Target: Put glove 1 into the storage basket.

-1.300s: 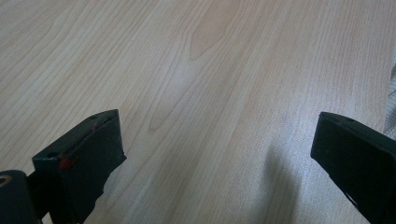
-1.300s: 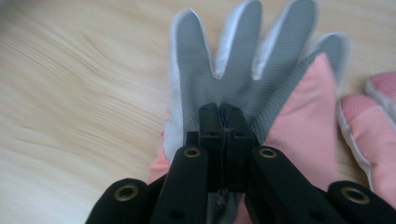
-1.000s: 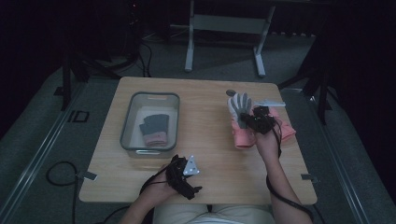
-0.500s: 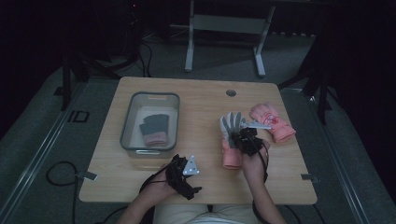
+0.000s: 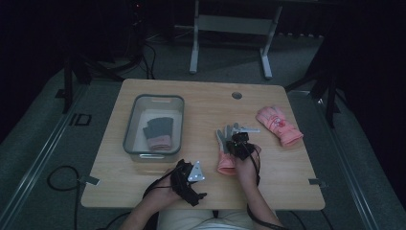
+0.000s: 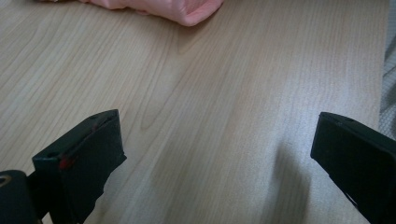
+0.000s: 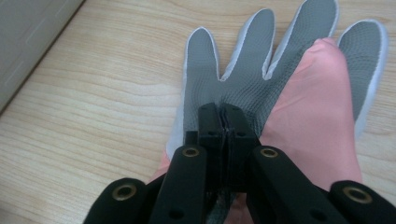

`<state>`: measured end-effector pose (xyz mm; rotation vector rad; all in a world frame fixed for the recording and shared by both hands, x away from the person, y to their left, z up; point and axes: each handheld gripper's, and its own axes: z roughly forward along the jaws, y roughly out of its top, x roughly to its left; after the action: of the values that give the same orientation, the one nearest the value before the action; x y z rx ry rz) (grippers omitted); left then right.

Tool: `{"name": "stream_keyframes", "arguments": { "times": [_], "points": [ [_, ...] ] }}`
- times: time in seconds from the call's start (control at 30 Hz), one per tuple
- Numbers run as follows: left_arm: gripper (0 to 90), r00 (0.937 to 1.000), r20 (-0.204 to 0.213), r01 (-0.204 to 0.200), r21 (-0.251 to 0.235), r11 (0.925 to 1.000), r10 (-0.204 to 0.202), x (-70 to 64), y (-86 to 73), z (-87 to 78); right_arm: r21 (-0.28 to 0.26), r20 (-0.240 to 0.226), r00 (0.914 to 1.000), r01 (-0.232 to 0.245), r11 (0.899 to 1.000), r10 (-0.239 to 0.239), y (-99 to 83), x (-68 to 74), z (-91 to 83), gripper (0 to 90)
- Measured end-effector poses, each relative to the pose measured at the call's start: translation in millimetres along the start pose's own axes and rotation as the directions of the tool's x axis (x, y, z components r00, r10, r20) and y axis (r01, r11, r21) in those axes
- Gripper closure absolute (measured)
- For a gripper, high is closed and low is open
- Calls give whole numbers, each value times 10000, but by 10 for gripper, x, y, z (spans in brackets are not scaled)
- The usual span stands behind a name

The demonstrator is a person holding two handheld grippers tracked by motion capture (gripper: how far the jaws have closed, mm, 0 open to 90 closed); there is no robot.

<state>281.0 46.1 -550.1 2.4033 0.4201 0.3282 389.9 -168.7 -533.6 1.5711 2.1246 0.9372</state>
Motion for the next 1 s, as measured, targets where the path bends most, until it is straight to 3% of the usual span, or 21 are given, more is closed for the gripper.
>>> {"name": "stream_keyframes", "arguments": {
  "times": [0.13, 0.23, 0.3, 0.37, 0.4, 0.43, 0.5, 0.6, 0.63, 0.67, 0.73, 0.77, 0.8, 0.83, 0.87, 1.0],
  "points": [
    [20, 10000, 37, -57, -9, 10000, 57, -9, 5, -2, 29, -44, 10000, -81, 10000, 82, -1, -8, 33, 846],
    [19, 10000, 42, -51, -51, 10000, 51, -14, -1, 4, -109, -172, 9998, -119, 9999, 117, 26, -3, -37, 808],
    [19, 10000, 8, -96, -17, 10000, 96, -10, -3, 9, -731, -502, 9985, 189, 9971, -226, 101, 6, -247, 772],
    [19, 10000, 10, -83, -21, 10000, 83, -12, -3, 8, -892, -507, 9981, 303, 9956, -349, 122, -4, -308, 760],
    [19, 9999, 13, -106, -21, 9999, 106, -14, -4, 6, -1210, -526, 9965, 579, 9910, -646, 153, -49, -406, 742],
    [20, 9999, 68, -88, -8, 10000, 88, -16, -5, 3, -1482, -308, 9940, 990, 9840, -1047, 199, -175, -539, 737],
    [19, 10000, 70, -65, -12, 10000, 65, -17, -8, 6, -1757, -224, 9892, 1384, 9747, -1445, 236, -368, -642, 729],
    [19, 9999, 60, -84, 4, 10000, 84, -22, -8, 12, -1755, -114, 9882, 1484, 9732, -1528, 249, -447, -668, 724],
    [19, 9999, 19, -144, 52, 9999, 144, -21, -6, 19, -1811, -219, 9799, 1911, 9647, -1982, 242, -849, -796, 705],
    [19, 9999, 19, -144, 52, 9999, 144, -21, -6, 19, -1757, -65, 9789, 1997, 9640, -2040, 222, -963, -827, 704],
    [19, 9999, 37, -114, 80, 9999, 114, -13, -10, 18, -1651, 49, 9840, 1767, 9703, -1784, 192, -1199, -878, 709],
    [19, 9999, 84, -104, 99, 9999, 103, -4, -13, 17, -1651, 49, 9840, 1767, 9703, -1784, 192, -1199, -878, 709],
    [19, 9999, 48, -111, 76, 9999, 111, -3, -16, 16, -1649, 132, 9852, 1708, 9714, -1709, 185, -1312, -900, 712],
    [19, 9999, 42, -112, 90, 9999, 112, -2, -17, 15, -1581, 225, 9865, 1635, 9738, -1620, 190, -1522, -931, 709],
    [19, 9999, 35, -118, 84, 9999, 118, -2, -18, 12, -1416, 343, 9862, 1651, 9761, -1619, 200, -1611, -941, 705],
    [19, 9999, 40, -111, 72, 9999, 111, 1, -20, 0, -1040, 300, 9830, 1831, 9776, -1809, 224, -1821, -968, 703]
  ]
}}
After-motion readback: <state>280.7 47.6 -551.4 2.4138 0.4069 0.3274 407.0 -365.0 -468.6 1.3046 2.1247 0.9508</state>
